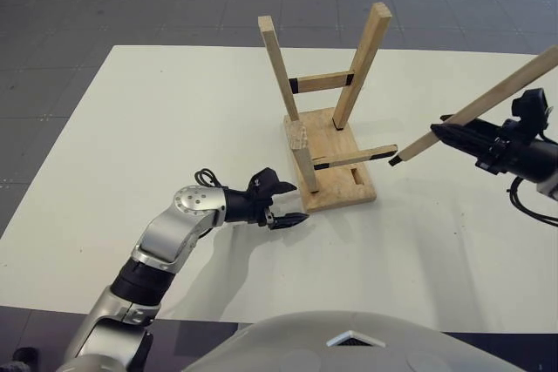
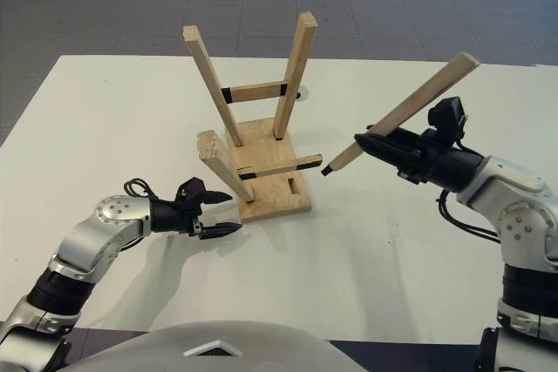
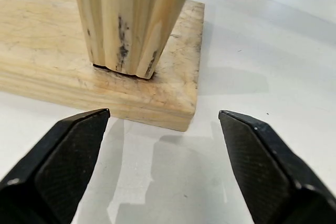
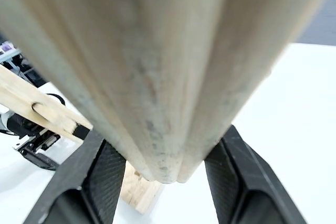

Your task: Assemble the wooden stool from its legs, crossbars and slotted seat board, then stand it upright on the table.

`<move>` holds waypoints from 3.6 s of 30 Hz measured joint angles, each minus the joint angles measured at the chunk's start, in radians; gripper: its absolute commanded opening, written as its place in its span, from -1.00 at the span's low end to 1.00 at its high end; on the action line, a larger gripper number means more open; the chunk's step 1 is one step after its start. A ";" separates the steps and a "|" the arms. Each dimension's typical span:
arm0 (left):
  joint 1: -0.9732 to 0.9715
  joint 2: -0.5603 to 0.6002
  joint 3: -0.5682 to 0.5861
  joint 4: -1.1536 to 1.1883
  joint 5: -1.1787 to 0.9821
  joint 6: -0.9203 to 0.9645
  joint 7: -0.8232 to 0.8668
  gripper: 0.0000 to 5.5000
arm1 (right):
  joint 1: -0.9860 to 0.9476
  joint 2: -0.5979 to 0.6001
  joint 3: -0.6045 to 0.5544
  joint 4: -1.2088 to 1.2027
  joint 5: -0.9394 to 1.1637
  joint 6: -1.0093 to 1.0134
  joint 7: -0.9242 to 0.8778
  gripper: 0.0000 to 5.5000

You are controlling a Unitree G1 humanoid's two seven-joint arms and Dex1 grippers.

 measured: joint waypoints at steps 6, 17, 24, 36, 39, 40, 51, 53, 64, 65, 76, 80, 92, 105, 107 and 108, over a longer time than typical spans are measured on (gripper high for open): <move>-0.036 -0.102 -0.006 0.075 0.066 -0.012 0.111 0.40 | 0.034 0.067 0.100 -0.021 -0.094 -0.073 0.025 -0.25; -0.114 -0.081 0.191 0.226 0.104 -0.095 0.222 0.40 | 0.050 0.137 0.140 -0.154 -0.125 -0.050 -0.004 -0.26; -0.078 -0.079 0.203 0.223 0.102 -0.114 0.206 0.40 | -0.107 0.246 0.224 -0.090 -0.274 -0.218 -0.059 -0.26; -0.061 -0.083 0.213 0.195 0.101 -0.112 0.183 0.40 | -0.184 0.274 0.422 0.247 -0.544 -0.682 0.160 -0.26; -0.052 -0.083 0.213 0.185 0.101 -0.110 0.184 0.40 | -0.227 0.262 0.442 0.293 -0.556 -0.709 0.217 -0.26; -0.049 -0.083 0.213 0.183 0.101 -0.110 0.184 0.40 | -0.239 0.257 0.447 0.302 -0.559 -0.712 0.231 -0.26; -0.010 -0.096 0.220 0.153 0.101 -0.103 0.193 0.40 | -0.263 0.196 0.376 0.349 -0.483 -0.614 0.313 -0.26; -0.007 -0.098 0.220 0.149 0.101 -0.099 0.190 0.40 | -0.253 0.196 0.366 0.340 -0.476 -0.596 0.309 -0.26; -0.008 -0.099 0.219 0.145 0.101 -0.097 0.164 0.40 | -0.223 0.161 0.350 0.289 -0.508 -0.637 0.313 -0.26; -0.008 -0.099 0.219 0.145 0.101 -0.097 0.164 0.40 | -0.208 0.157 0.348 0.262 -0.509 -0.631 0.309 -0.26; -0.010 -0.099 0.220 0.146 0.101 -0.097 0.157 0.40 | -0.154 0.151 0.428 0.298 -0.608 -0.877 0.294 -0.26; -0.013 -0.099 0.220 0.149 0.101 -0.097 0.157 0.40 | -0.143 0.151 0.422 0.290 -0.529 -0.812 0.298 -0.26; -0.025 -0.098 0.232 0.167 0.101 -0.097 0.164 0.40 | -0.124 0.114 0.459 0.203 -0.456 -0.691 0.324 -0.26; -0.023 -0.098 0.232 0.163 0.101 -0.094 0.166 0.40 | -0.119 0.157 0.520 0.166 -0.563 -0.772 0.165 -0.26; -0.021 -0.098 0.232 0.161 0.101 -0.094 0.165 0.40 | -0.117 0.159 0.524 0.165 -0.564 -0.772 0.153 -0.26; -0.021 -0.098 0.232 0.159 0.101 -0.094 0.165 0.40 | -0.117 0.160 0.525 0.164 -0.564 -0.768 0.151 -0.26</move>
